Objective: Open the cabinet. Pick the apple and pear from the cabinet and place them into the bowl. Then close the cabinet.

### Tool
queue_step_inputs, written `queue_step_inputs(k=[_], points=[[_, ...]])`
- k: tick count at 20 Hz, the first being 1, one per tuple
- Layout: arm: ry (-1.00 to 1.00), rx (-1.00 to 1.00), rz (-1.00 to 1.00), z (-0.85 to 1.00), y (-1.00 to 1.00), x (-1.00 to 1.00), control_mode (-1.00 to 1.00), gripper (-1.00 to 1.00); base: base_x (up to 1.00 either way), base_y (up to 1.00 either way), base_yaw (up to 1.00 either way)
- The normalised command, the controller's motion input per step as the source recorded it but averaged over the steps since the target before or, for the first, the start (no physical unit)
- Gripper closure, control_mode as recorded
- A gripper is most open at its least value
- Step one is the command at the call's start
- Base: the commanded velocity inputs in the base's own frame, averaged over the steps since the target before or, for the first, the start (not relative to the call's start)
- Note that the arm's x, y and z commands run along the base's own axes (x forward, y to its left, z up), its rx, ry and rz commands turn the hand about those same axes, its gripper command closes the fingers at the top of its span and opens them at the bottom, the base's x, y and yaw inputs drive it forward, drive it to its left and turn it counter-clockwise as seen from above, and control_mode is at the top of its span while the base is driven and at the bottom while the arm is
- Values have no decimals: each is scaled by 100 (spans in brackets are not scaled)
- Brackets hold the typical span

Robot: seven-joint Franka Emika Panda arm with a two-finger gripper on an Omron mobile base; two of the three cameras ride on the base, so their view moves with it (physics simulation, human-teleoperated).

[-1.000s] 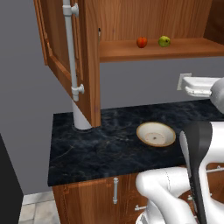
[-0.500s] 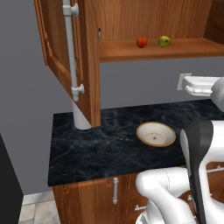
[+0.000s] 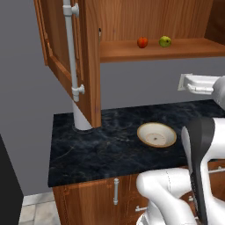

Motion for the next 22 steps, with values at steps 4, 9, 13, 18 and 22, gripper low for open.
queue_step_inputs(k=[4, 9, 13, 18, 22], points=[[17, 3, 0, 4, -2, 29, -100, -100, 0, 0, 0], [16, 4, 0, 10, -1, 20, -100, -100, 0, 0, 0], [6, 5, 0, 9, -8, 4, -100, -100, 0, 0, 0], [7, 3, 0, 4, -4, 6, -100, -100, 0, 0, 0], [2, 11, 0, 24, -25, 18, -100, -100, 0, 0, 0]])
